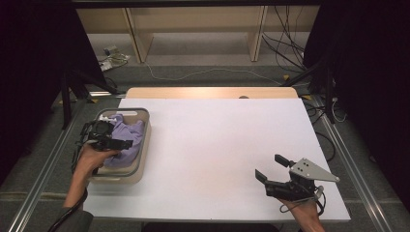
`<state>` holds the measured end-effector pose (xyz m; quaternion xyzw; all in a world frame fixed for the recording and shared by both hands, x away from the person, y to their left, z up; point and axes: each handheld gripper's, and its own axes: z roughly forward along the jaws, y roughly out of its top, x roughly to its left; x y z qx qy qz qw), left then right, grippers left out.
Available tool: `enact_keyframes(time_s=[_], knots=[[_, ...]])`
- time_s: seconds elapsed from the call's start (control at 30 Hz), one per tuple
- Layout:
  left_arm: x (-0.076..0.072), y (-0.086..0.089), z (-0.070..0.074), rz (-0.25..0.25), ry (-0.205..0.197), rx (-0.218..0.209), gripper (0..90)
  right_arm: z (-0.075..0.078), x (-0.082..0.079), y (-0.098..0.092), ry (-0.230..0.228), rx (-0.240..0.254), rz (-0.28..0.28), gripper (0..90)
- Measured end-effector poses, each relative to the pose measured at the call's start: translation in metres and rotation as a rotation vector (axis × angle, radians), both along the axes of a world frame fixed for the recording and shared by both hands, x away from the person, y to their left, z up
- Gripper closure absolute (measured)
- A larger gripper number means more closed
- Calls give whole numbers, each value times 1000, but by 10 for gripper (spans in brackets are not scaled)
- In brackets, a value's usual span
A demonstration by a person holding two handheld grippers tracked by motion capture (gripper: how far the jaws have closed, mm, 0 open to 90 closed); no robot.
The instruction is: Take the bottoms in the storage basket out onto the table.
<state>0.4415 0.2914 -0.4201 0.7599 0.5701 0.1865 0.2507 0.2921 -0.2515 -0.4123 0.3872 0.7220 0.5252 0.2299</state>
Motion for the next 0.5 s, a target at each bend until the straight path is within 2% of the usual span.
enact_keyframes(time_s=[0.27, 0.33, 0.37, 0.5], knots=[[6, 3, -3, 14, 22, 6, 53, 0, 0, 0, 1, -1, -1, 162], [8, 3, -5, 16, 36, 12, 53, -1, 0, 0, 2, 2, 0, 163], [11, 3, -8, 10, 63, 27, 53, -1, 1, 0, 2, 3, -2, 164], [16, 1, -10, 8, 85, 50, 52, -1, 1, -1, 4, 4, -9, 165]])
